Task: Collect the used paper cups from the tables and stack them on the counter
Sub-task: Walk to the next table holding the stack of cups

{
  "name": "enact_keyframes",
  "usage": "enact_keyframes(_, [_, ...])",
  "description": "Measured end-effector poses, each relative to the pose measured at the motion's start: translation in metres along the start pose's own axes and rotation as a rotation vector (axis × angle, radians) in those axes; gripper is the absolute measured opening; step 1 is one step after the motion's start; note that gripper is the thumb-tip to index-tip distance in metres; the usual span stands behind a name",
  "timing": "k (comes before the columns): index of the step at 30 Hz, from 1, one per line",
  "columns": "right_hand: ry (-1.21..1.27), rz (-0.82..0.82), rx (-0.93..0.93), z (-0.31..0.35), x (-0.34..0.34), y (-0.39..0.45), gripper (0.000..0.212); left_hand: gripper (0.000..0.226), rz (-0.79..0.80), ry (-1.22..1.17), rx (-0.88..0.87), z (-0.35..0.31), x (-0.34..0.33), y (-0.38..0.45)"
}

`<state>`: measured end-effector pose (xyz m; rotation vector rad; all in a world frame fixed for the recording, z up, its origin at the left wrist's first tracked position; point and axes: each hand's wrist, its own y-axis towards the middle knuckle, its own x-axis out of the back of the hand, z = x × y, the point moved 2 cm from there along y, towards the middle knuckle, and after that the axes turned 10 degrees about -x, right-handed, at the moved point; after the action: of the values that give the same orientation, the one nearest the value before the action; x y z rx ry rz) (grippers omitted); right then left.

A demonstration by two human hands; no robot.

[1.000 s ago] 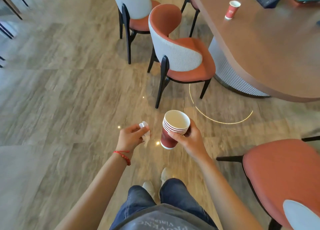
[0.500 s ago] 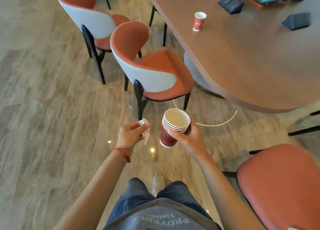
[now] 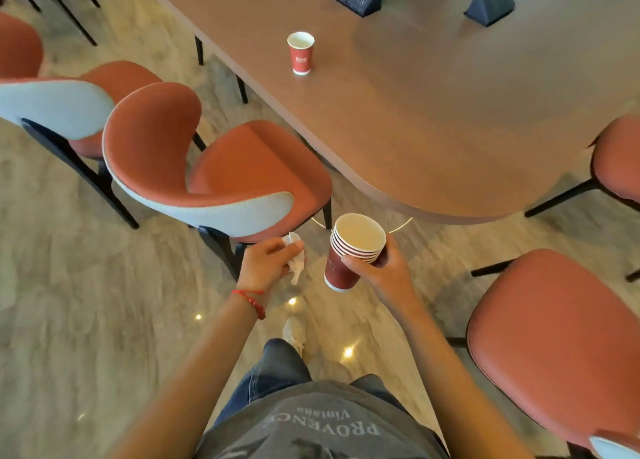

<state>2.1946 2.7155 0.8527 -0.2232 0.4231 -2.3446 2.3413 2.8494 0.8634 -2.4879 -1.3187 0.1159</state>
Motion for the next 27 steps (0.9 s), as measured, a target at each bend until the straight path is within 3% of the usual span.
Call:
enact_keyframes(7, [0.014, -0.069, 0.009, 0.043, -0.013, 0.069, 0.060, 0.017, 0.089, 0.024, 0.005, -0.042, -0.002, 0.090])
enact_keyframes(15, [0.011, -0.072, -0.012, 0.076, -0.016, 0.145, 0.057, 0.013, 0.080, -0.019, 0.023, -0.083, -0.019, 0.169])
enact_keyframes(27, [-0.008, 0.041, 0.016, 0.146, 0.003, 0.300, 0.068, 0.010, -0.066, -0.144, -0.033, -0.141, -0.065, 0.285])
